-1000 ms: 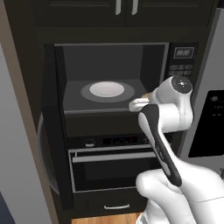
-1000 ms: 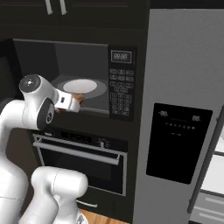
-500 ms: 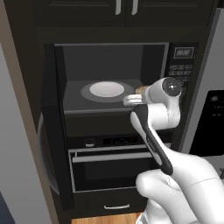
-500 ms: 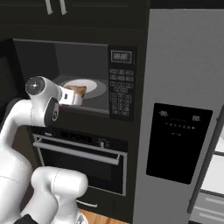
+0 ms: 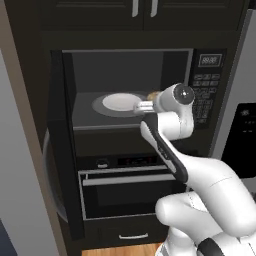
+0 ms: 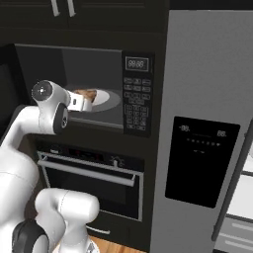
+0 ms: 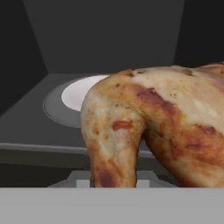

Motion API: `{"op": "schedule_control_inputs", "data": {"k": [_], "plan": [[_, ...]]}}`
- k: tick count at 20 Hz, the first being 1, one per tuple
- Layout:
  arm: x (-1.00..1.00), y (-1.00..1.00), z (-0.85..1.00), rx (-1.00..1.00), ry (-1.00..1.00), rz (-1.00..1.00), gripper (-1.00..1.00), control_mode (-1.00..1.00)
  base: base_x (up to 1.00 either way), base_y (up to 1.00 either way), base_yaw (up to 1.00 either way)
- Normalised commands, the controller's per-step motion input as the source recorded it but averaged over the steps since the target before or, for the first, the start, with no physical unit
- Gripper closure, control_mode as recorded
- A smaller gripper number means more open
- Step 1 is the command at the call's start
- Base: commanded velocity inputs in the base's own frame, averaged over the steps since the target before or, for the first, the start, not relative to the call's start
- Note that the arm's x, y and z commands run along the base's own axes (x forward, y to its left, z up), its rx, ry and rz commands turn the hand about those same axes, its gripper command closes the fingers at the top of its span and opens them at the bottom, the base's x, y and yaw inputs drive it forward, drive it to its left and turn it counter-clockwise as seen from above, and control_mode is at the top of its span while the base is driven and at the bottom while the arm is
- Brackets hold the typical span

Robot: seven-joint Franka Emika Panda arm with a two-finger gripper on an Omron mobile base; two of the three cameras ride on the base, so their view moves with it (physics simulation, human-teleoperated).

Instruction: Transport the chicken drumstick from the fridge to the microwave and turn on the microwave.

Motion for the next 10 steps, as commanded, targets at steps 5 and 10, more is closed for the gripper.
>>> {"op": "schedule_control_inputs", "data": {"k": [5, 10], "plan": [[0.5, 0.17, 0.03, 0.0, 0.03, -0.01, 1.0, -1.0, 0.0, 0.0, 0.0], [0.5, 0.04, 0.0, 0.0, 0.05, -0.01, 1.0, -1.0, 0.0, 0.0, 0.0]]}}
